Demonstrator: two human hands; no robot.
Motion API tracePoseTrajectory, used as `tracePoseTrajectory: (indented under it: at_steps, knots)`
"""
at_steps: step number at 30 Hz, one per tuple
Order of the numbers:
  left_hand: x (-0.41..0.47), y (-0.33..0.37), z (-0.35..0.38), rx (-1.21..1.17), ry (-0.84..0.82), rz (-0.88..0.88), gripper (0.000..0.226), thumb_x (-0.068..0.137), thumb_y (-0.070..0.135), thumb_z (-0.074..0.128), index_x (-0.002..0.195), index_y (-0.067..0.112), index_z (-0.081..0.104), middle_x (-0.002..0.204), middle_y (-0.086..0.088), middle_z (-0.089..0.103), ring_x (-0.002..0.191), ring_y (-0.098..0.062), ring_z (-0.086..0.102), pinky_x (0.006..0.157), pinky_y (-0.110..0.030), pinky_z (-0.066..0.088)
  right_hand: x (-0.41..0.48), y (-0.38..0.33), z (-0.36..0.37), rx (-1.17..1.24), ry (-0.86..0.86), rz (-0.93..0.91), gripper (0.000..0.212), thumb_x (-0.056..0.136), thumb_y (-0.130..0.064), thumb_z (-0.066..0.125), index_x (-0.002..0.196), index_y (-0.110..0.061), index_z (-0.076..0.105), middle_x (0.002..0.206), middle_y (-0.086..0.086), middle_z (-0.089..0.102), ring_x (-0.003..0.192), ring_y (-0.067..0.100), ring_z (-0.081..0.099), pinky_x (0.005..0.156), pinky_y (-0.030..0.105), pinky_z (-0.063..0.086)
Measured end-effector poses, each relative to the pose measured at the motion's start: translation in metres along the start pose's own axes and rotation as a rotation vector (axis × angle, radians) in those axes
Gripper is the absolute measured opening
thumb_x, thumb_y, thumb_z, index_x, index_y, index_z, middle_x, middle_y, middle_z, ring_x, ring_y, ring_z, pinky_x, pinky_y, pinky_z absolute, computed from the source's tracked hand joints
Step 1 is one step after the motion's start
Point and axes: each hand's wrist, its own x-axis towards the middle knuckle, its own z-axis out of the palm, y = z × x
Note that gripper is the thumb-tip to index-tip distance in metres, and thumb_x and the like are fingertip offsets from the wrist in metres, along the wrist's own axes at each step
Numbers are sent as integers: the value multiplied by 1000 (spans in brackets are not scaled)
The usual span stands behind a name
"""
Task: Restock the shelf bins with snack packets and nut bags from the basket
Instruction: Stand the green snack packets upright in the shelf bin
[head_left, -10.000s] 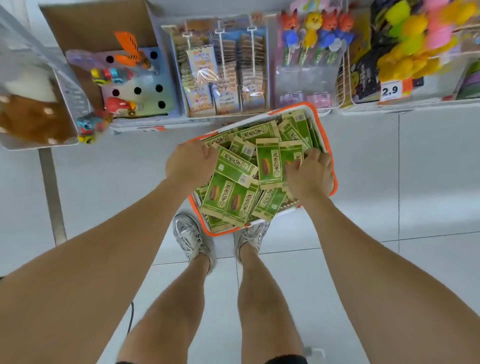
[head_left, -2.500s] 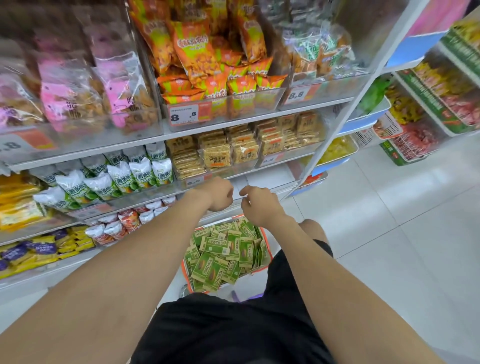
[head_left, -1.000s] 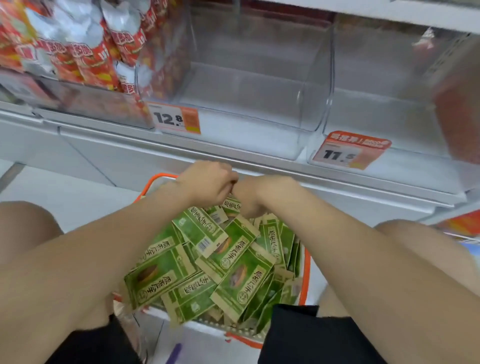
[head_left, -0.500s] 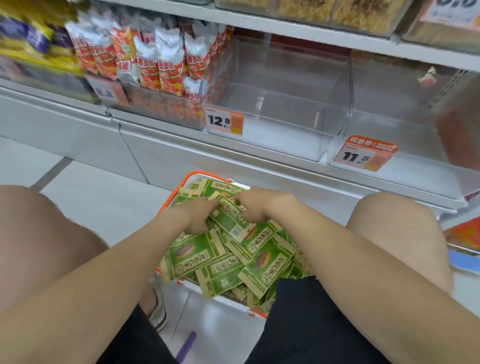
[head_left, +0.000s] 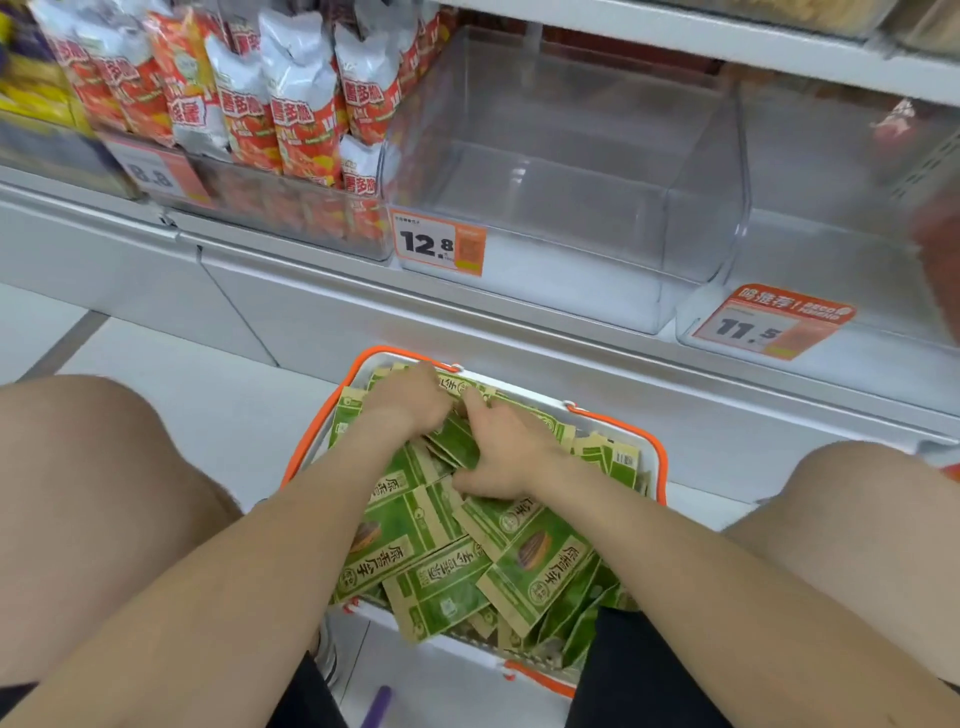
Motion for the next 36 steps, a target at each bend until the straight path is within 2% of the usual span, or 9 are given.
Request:
tracePoseTrajectory:
  at_steps: [2, 5, 10, 13, 18, 23, 27, 32, 36]
  knots:
    - [6, 5, -7, -260, 126, -80, 27, 94, 27, 49, 103, 9, 66, 99, -15, 73, 84, -32, 66, 74, -39, 55, 1, 5, -14, 180, 3, 24, 61, 80, -51, 73, 116, -22, 33, 93, 3, 54, 83, 23, 58, 63, 38, 46]
    - [8, 13, -14, -764, 133, -256, 44, 91, 42, 49, 94, 5, 72, 75, -12, 76, 69, -34, 76, 69, -45, 65, -1, 8, -28, 454, 17, 104, 34, 96, -41, 52, 122, -20, 44, 91, 1, 60, 84, 24, 61, 65, 36, 46]
    - [7, 20, -15, -1094, 91, -325, 66, 92, 67, 38, 101, 10, 70, 80, -9, 74, 77, -32, 74, 74, -43, 64, -2, 14, -43, 740, 189, 224, 29, 107, -25, 36, 88, -22, 57, 76, -3, 59, 71, 16, 58, 56, 26, 40]
    - [3, 25, -11, -1180, -16, -206, 40, 102, 44, 48, 113, 14, 71, 96, -9, 78, 96, -34, 74, 80, -48, 63, -3, 10, -43, 792, 264, 224, 36, 111, -34, 39, 99, -14, 67, 80, 2, 70, 72, 19, 66, 64, 30, 51]
    - [-14, 35, -23, -1425, -3, -170, 30, 109, 26, 54, 120, 1, 64, 108, -21, 77, 90, -33, 77, 69, -43, 63, -8, 0, -38, 920, 228, 264, 28, 109, -30, 45, 119, -18, 69, 104, 6, 77, 96, 27, 74, 91, 47, 59]
    - [-39, 45, -47, -1457, 104, 53, 21, 109, 17, 54, 109, 6, 72, 100, -17, 78, 85, -28, 76, 73, -38, 65, -14, -20, -59, 992, 313, 227, 27, 101, -26, 51, 128, -27, 53, 117, 1, 71, 108, 23, 69, 99, 50, 56]
    - [-52, 56, -76, -1378, 194, 195, 36, 111, 30, 51, 111, 3, 75, 107, -22, 77, 91, -29, 74, 84, -40, 61, -26, -39, -89, 1019, 503, 148, 33, 106, -28, 54, 138, -22, 46, 110, -8, 66, 106, 16, 66, 92, 37, 54]
    - [-60, 69, -120, -784, 356, 251, 72, 109, 58, 31, 85, 8, 76, 84, -17, 76, 85, -32, 72, 83, -44, 58, -26, -52, -116, 801, 856, 176, 28, 107, -36, 50, 129, -19, 52, 103, -10, 66, 97, 18, 61, 74, 32, 41]
    - [-58, 77, -143, -540, 614, 267, 71, 112, 50, 33, 55, 13, 56, 61, -8, 60, 78, -40, 63, 76, -44, 46, -12, -62, -134, 850, 852, 174, 31, 105, -46, 51, 126, -22, 52, 100, -12, 67, 94, 18, 64, 78, 36, 50]
